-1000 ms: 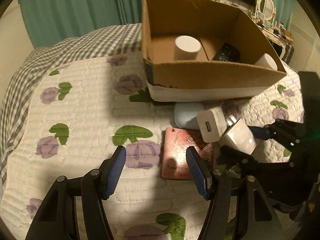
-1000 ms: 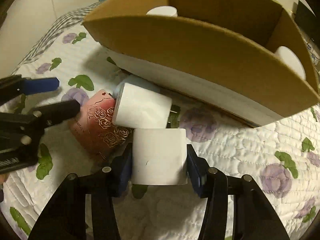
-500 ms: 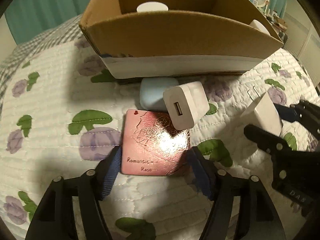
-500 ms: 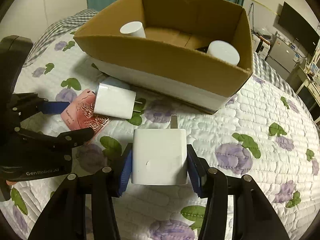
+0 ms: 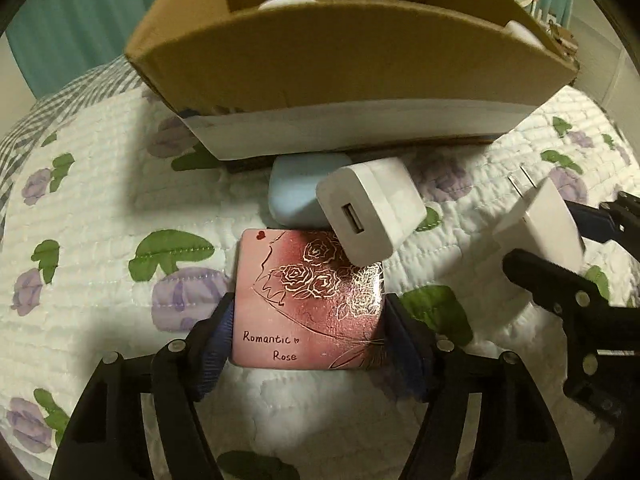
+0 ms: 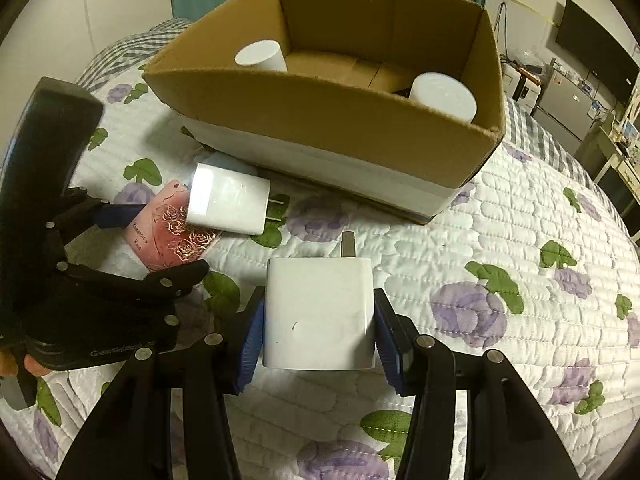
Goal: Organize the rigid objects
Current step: 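Grasp the pink 'Romantic Rose' card with the left tool, then lower the card into the box and open the left tool while the right tool releases the charger, then grasp the second white charger with the left tool, then grasp the light blue earbud case with the right tool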
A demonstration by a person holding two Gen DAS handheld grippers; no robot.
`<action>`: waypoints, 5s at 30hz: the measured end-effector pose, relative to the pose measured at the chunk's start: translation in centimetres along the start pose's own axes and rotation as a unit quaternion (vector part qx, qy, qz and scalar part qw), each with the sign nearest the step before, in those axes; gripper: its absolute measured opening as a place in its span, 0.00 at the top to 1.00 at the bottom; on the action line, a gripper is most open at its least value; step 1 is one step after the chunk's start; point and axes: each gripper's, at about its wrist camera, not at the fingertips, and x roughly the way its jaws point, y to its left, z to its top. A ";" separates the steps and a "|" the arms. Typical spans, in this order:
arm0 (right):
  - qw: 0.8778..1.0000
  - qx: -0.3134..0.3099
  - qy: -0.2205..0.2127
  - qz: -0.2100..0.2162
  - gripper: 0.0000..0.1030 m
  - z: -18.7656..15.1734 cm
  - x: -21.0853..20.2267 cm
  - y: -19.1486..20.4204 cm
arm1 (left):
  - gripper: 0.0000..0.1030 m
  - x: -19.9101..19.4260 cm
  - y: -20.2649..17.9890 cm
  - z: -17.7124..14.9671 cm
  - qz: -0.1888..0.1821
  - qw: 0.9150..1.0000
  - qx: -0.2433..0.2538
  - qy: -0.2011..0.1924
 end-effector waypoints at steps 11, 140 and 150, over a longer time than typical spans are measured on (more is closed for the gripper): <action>1.000 -0.003 -0.031 0.000 0.52 0.6 -3.0 0.3 | 0.31 -4.3 0.4 -2.9 -0.041 0.998 -0.034 -0.020; 0.993 0.115 -0.024 -0.026 0.25 -1.0 -2.0 -6.6 | 0.61 -0.5 -4.1 0.8 -0.046 0.998 0.022 -0.047; 0.994 0.093 -0.052 -0.032 0.25 0.5 -4.5 -4.5 | 0.61 -6.3 -0.1 0.0 -0.056 0.994 -0.033 -0.093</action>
